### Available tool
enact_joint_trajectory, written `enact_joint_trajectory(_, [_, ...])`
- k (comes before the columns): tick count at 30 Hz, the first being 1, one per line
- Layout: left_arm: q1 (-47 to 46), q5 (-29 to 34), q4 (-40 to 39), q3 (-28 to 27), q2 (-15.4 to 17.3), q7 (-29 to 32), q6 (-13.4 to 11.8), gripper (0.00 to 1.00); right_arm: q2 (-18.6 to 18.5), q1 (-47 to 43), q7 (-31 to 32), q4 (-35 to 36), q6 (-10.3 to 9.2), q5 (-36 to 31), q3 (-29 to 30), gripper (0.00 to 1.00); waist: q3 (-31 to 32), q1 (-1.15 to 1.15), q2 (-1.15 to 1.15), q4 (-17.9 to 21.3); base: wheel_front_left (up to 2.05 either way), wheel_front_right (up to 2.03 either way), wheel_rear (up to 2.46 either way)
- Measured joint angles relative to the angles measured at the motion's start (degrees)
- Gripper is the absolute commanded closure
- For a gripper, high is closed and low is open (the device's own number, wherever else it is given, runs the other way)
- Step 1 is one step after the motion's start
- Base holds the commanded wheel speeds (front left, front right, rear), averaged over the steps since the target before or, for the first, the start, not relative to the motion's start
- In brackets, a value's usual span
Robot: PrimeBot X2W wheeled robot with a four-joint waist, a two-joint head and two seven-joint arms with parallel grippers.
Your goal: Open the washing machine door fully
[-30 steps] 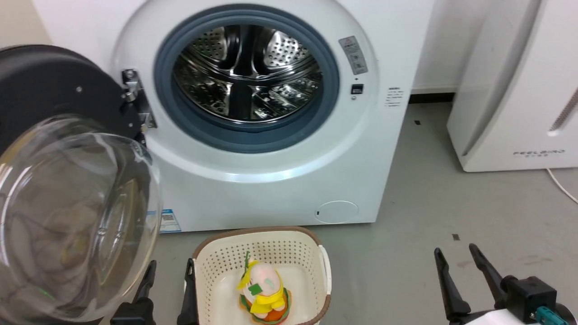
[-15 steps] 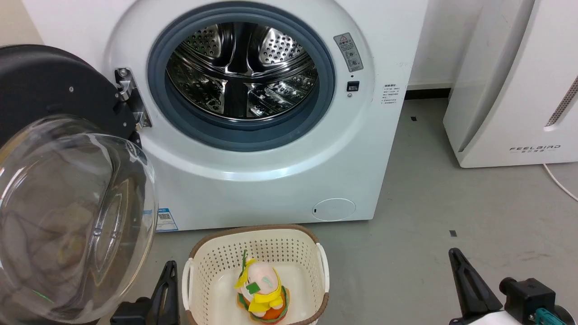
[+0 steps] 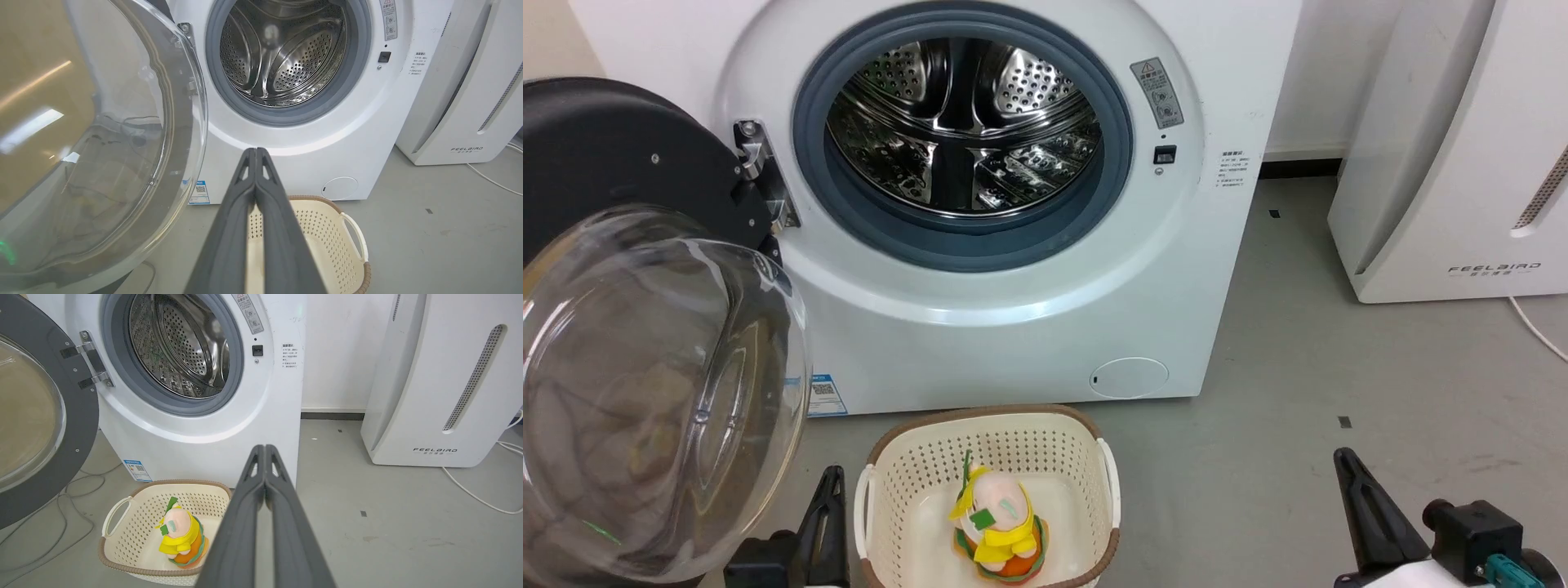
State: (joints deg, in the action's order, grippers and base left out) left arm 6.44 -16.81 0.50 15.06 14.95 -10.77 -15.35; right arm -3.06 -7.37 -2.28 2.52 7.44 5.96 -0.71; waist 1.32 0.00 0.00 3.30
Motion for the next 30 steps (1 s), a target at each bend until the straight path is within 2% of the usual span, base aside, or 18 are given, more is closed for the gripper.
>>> enact_joint_trajectory(30, [-1.7, 4.7, -0.1, -4.4, -3.5, 3.0, 4.4, 1.0, 0.0, 1.9, 0.7, -0.6, 0.0, -1.5, 0.1, 1.0, -0.4, 0.0, 0.0, -1.0, 0.0, 0.0, 0.0])
